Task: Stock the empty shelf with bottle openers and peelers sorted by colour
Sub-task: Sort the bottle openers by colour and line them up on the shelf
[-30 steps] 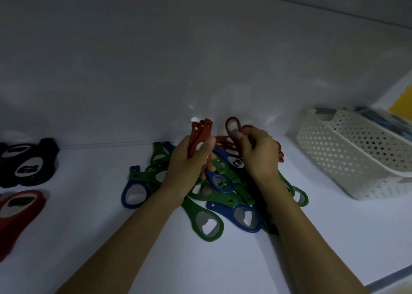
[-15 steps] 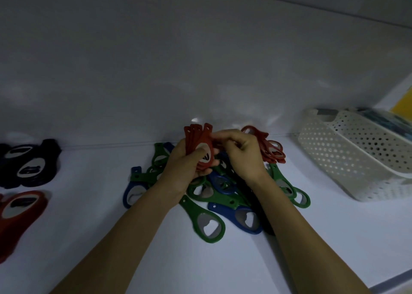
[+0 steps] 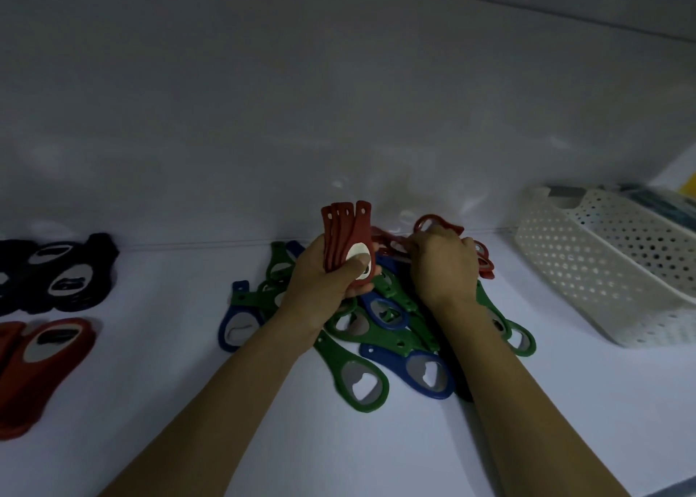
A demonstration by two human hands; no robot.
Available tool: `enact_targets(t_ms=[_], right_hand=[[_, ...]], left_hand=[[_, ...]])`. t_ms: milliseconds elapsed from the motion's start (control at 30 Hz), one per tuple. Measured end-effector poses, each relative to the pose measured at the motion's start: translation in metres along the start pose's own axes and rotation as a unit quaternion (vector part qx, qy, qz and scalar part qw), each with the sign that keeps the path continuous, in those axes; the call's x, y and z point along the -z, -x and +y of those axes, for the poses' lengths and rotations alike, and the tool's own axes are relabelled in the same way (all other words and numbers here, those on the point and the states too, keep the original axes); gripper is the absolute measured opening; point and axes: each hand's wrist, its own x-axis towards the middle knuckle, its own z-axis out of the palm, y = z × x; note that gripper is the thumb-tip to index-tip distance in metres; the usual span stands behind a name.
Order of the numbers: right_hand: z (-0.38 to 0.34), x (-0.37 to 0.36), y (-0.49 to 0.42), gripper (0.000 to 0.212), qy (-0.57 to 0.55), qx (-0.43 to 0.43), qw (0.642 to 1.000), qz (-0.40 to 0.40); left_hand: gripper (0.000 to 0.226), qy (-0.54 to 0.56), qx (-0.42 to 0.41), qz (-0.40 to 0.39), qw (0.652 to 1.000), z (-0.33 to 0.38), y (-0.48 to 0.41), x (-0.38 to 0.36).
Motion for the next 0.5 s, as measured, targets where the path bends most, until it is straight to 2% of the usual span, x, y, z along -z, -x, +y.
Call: enact_targets(t_ms=[67,100,167,200,233,300,367,433,500], right_hand=[[-0.002,0.006,0.002,0.013,-0.135,-0.040,0.987,0.073],[-0.005,0.010,0.002,0.016,-0.249,-0.080,0.962,0.086],[-0.011,0.019,0.004,0.018,-0.471,-0.167,0.865,0.056],[-0.014,0.023,0.004,0.018,-0.532,-0.200,0.822,0.029],[-0.015,0.027,0.005,0.017,-0.568,-0.212,0.795,0.001],[-0.018,0.033,0.008,0.017,-0.598,-0.179,0.779,-0.052],[-0.021,0.033,0.012,0.017,-0.593,-0.125,0.790,-0.093],[-0.027,0.030,0.016,0.012,-0.569,-0.093,0.811,-0.098],[-0.031,0.030,0.016,0.007,-0.571,-0.092,0.812,-0.075]], left_hand=[[0.022,-0.009,-0.007,0.005,1.000,0.000,0.001,-0.002],[0.022,-0.011,-0.011,0.008,1.000,0.000,0.002,-0.002],[0.022,-0.010,-0.021,0.018,1.000,0.000,0.002,-0.004],[0.021,-0.006,-0.025,0.024,0.999,0.000,0.003,-0.005],[0.020,-0.001,-0.029,0.032,0.999,0.000,0.003,-0.006],[0.024,0.010,-0.032,0.038,0.999,0.002,0.004,-0.005],[0.031,0.013,-0.032,0.029,0.999,0.003,0.004,-0.004],[0.030,-0.004,-0.043,0.023,0.999,-0.001,0.003,-0.004],[0.031,-0.034,-0.062,0.028,0.997,-0.004,0.002,-0.003]])
